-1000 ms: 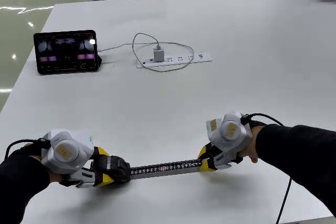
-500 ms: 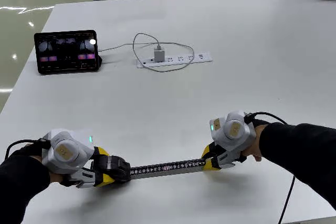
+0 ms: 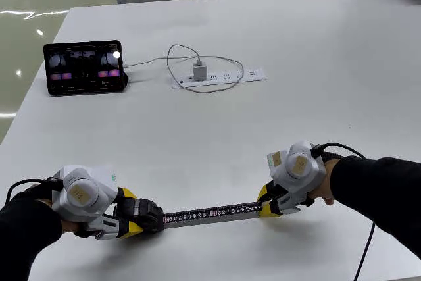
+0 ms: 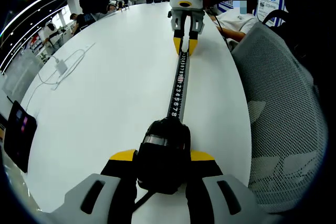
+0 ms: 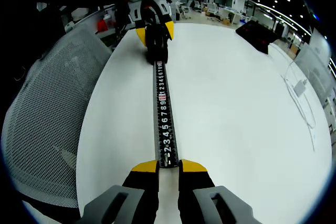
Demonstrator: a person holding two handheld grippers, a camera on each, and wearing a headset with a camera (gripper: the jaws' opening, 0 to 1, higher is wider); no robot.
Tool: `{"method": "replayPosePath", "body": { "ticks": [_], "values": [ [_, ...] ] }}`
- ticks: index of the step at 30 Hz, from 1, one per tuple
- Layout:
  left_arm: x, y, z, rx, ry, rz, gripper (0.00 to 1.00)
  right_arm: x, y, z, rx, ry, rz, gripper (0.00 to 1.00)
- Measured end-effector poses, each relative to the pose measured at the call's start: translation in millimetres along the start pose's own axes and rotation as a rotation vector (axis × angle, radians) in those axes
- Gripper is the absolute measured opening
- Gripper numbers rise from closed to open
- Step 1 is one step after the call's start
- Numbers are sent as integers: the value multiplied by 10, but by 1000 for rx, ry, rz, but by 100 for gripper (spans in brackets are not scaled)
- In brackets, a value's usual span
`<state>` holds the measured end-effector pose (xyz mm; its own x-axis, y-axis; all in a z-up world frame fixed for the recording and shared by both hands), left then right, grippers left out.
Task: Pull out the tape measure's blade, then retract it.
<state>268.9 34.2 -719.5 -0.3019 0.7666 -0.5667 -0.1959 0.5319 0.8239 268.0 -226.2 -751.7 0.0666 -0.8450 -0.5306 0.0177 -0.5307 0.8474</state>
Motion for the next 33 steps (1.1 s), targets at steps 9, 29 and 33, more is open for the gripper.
{"method": "replayPosePath", "body": {
  "ticks": [9,29,33],
  "values": [
    [0,3,-9,-4,-1,2,30,49,26,-6,6,-8,2,9],
    [-5,8,-9,-5,-1,5,30,153,90,-1,14,-24,8,10],
    [1,7,-4,-5,-1,4,30,167,96,0,16,-26,8,9]
  ]
}}
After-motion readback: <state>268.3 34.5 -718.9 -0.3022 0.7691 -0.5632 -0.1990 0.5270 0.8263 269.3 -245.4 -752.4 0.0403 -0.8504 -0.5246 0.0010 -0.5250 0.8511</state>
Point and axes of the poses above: the centre of the closed fingertips' face, and the gripper's own axes: y roughly backward along the fingers, z roughly to its left, x roughly out of its underside, the point moved 3 cm from there along y, roughly backward along the fingers, and after that the axes turned 8 degrees about y, right-handed, at the moved point
